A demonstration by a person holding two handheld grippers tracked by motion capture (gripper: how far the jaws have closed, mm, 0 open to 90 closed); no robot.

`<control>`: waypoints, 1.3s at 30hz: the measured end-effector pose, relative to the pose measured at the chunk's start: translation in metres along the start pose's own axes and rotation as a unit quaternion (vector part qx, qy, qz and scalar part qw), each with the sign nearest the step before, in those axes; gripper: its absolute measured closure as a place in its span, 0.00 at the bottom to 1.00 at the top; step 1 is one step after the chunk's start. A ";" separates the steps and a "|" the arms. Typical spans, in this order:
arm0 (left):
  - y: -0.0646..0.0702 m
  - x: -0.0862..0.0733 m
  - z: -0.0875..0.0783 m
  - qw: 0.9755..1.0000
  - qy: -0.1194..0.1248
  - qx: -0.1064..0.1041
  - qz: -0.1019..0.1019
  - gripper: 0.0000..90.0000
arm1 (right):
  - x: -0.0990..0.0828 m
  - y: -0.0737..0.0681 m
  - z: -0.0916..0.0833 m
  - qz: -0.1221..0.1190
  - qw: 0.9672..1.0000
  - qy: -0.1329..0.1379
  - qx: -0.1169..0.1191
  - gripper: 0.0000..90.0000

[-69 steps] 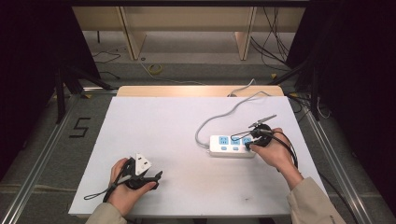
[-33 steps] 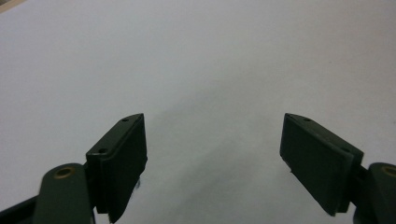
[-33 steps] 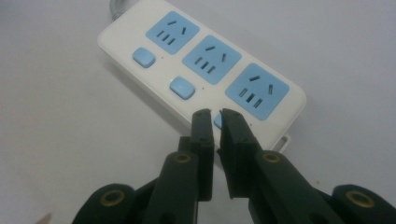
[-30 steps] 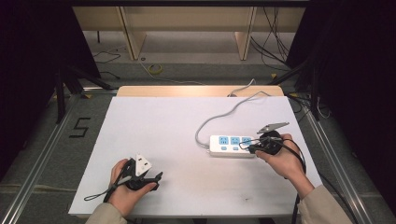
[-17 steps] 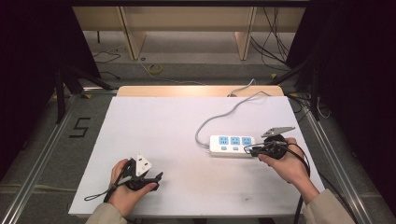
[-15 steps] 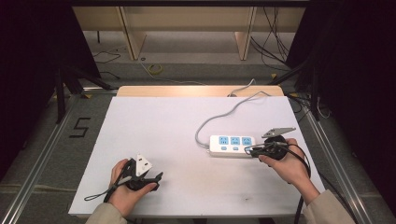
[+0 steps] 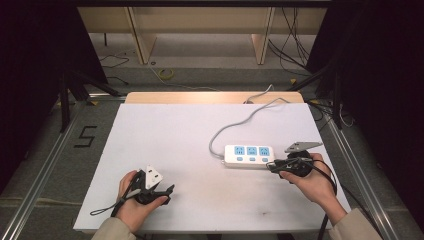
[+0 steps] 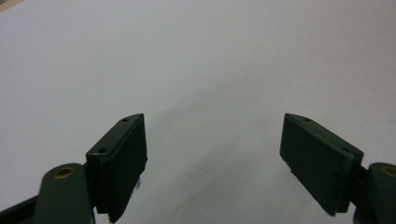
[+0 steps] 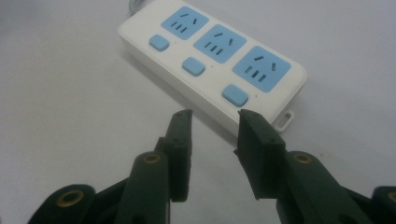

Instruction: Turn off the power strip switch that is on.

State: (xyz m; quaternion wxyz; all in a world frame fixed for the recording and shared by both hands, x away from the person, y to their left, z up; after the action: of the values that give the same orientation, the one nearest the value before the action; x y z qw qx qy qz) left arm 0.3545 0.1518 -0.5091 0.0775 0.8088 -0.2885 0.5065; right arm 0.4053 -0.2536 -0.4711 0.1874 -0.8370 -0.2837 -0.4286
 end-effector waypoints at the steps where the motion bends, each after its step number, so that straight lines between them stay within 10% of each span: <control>1: 0.000 0.000 0.000 1.000 0.000 0.000 0.000 0.25 | -0.001 0.000 -0.001 0.001 1.000 0.001 -0.001 0.71; 39: 0.002 -0.002 0.002 1.000 -0.003 -0.008 -0.004 0.25 | -0.035 -0.011 -0.017 -0.026 0.995 0.083 0.054 0.48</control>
State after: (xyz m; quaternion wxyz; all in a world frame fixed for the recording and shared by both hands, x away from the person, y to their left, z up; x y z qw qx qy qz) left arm 0.3537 0.1500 -0.5122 0.0850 0.8106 -0.2898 0.5017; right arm 0.3715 -0.2655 -0.4899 0.2438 -0.7796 -0.3120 -0.4852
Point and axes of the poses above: each handheld gripper's, and its own axes: z roughly forward along the jaws, x roughly out of its top, y roughly to its right, the point moved 5 cm from there along z, roughly forward along the jaws, and after that the axes turned 13 degrees about y, right-handed, at the moved point
